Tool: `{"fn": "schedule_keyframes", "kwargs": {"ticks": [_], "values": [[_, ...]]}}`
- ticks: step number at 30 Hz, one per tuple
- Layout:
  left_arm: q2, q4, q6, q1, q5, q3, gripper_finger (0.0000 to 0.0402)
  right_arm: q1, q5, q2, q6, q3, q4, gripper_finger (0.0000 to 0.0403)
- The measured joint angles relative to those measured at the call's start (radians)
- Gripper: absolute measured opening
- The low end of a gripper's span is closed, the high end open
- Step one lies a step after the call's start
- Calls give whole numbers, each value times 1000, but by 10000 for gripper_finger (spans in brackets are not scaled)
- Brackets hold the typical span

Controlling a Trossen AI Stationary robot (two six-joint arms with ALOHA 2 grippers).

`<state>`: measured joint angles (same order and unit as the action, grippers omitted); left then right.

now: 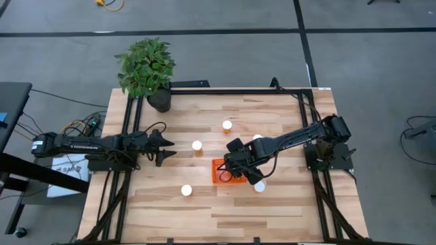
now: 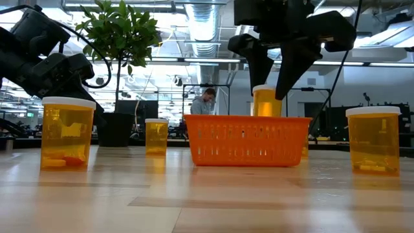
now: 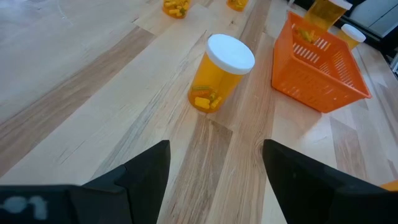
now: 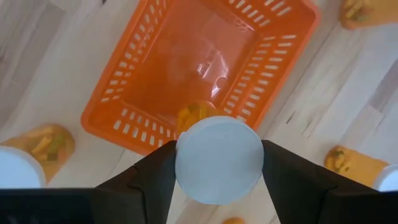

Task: Pick and place pill bottles into a basket
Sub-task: Put the orange pill bottle into the orange bin

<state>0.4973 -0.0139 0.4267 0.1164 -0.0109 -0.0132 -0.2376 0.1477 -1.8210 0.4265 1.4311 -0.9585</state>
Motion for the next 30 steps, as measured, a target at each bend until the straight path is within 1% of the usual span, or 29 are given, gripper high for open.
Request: {"fn": "schedule_keyframes", "kwargs": {"ticks": [5, 30], "values": [[0, 0, 0, 0, 0, 0, 245, 4, -19, 0, 0, 0, 5, 213], [0, 0, 0, 0, 0, 0, 245, 11, -21, 0, 1, 0, 11, 214]]}}
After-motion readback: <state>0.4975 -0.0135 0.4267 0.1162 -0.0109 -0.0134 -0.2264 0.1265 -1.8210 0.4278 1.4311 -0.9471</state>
